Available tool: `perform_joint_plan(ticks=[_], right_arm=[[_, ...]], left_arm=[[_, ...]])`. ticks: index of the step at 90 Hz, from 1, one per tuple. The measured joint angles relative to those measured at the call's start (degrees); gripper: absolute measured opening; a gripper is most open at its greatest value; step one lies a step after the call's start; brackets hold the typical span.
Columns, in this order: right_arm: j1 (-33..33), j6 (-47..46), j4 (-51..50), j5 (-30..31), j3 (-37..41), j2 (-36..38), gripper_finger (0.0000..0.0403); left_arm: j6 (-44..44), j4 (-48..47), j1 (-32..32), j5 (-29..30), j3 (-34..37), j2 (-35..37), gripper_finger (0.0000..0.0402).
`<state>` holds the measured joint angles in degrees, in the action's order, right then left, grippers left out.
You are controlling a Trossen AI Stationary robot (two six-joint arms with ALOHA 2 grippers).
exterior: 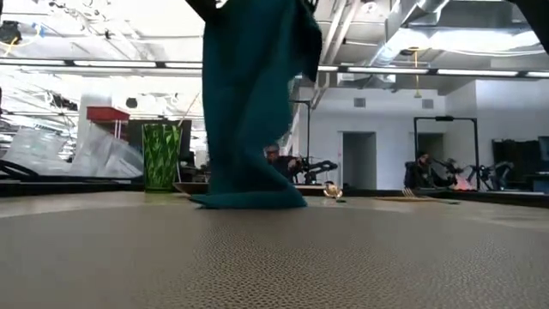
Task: Set table place
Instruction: Fold the green napkin
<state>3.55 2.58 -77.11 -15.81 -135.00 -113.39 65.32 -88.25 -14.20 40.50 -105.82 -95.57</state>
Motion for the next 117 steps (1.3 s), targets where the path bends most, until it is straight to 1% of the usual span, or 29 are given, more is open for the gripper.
perform_joint_plan(ticks=[6, 13, 32, 41, 51, 61, 70, 86, 93, 100, 107, 117], right_arm=[[-0.2, -0.2, 0.2, 1.4, 0.0, 0.5, 0.0], [1.2, -0.2, 0.4, 2.4, 0.0, 1.2, 0.0], [7.6, -0.2, -0.6, 2.9, 0.0, 1.9, 0.0], [9.8, -0.6, -0.5, 2.9, 0.0, 2.2, 0.0], [10.0, -1.0, -0.6, 2.9, 0.0, 2.6, 0.0], [8.6, -2.8, -1.3, 2.8, 0.0, 2.6, 0.0], [5.5, -4.3, -2.7, 2.9, 0.0, 2.6, 0.0], [-2.0, -9.0, -2.0, 3.1, 0.0, 2.6, 0.0], [-5.3, -11.0, -2.0, 4.6, 0.0, 3.1, 0.0], [-8.2, -13.4, -1.4, 5.1, 0.0, 3.7, 0.0], [-11.0, -16.9, -1.8, 5.8, 0.0, 5.0, 0.0], [-14.1, -21.6, -2.1, 8.5, 0.0, 6.5, 0.0]], left_arm=[[-3.3, -2.0, 0.6, 1.6, -1.8, 0.0, 0.0], [-10.1, -1.7, 2.7, 2.4, -3.5, 0.3, 0.0], [-26.3, -1.3, 11.3, 4.0, -7.9, 1.2, 0.0], [-30.2, -0.7, 14.1, 3.5, -8.3, 1.9, 0.0], [-31.0, -0.5, 14.3, 3.2, -8.3, 1.9, 0.0], [-30.3, -0.8, 12.8, 2.6, -8.3, 2.0, 0.0], [-26.6, -0.7, 10.2, 1.5, -8.3, 1.9, 0.0], [-18.7, 2.4, 2.7, 0.6, -8.3, 1.9, 0.0], [-14.6, 3.0, -0.8, -1.0, -8.3, 1.9, 0.0], [-10.4, 4.2, -4.1, -4.1, -8.3, 1.9, 0.0], [-6.6, 4.8, -7.4, -7.6, -10.5, 1.9, 0.0], [-2.0, 5.3, -12.0, -8.3, -15.3, 2.1, 0.0]])
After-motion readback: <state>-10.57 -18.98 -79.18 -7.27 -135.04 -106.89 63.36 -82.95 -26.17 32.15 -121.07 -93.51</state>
